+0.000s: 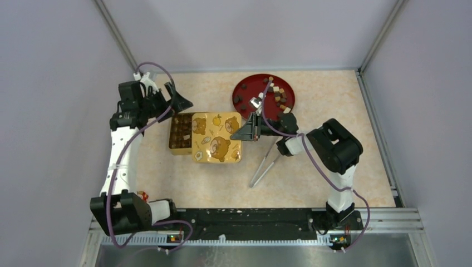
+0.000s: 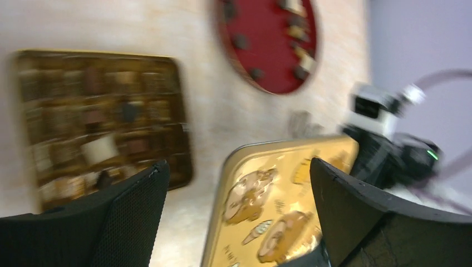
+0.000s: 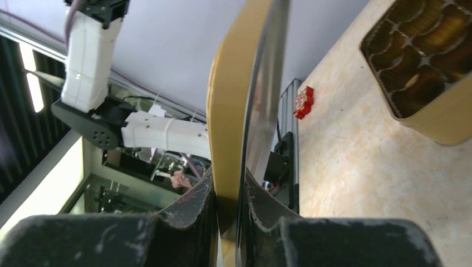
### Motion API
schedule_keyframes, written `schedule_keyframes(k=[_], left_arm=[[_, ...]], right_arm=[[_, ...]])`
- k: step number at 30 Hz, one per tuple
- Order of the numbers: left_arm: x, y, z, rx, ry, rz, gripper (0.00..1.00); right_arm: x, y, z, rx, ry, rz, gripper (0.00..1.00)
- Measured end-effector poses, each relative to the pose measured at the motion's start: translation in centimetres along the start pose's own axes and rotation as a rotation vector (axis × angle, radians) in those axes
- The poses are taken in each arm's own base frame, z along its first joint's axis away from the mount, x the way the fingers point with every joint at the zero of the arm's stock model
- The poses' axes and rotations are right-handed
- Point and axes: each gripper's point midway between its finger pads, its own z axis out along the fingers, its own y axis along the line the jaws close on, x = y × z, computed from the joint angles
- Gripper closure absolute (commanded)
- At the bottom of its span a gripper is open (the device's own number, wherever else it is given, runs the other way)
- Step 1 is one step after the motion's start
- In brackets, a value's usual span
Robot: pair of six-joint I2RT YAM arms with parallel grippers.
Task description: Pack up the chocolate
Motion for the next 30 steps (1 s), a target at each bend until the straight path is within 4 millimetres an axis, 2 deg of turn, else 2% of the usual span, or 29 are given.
schedule_keyframes(k=[4, 9, 14, 18, 21, 24, 30], left_arm=[[-1.7, 6.3, -1.3, -0.303, -0.085, -0.059, 0.01], [-1.9, 14.6, -2.5, -0.563, -0.108, -0.186, 0.01], [-0.6, 19.6, -1.8, -0.645, -0.078, -0.273, 0.01], [0.5, 22.4, 0.1, -0.631, -0.029, -0.354, 0.01], [1.6, 23.7, 1.7, -0.592, 0.002, -0.413, 0.01], [2.5, 23.6, 2.6, -0.544, 0.019, -0.441, 0.01], [1.9, 22.0, 4.2, -0.394, 0.023, -0.445, 0.01]], right_arm=[[-0.1, -1.2, 0.0, 0.053, -0.008, 0.01, 1.0], [-1.3, -2.0, 0.8, 0.099, -0.014, 0.021, 1.0], [-4.1, -1.8, 2.5, 0.126, -0.028, -0.012, 1.0], [-6.3, -2.2, 4.1, 0.151, -0.042, -0.024, 1.0], [-7.2, -3.6, 5.3, 0.177, -0.043, 0.004, 1.0], [-7.2, -5.6, 6.1, 0.219, -0.034, 0.054, 1.0], [-6.8, -9.2, 6.9, 0.283, -0.016, 0.135, 1.0]])
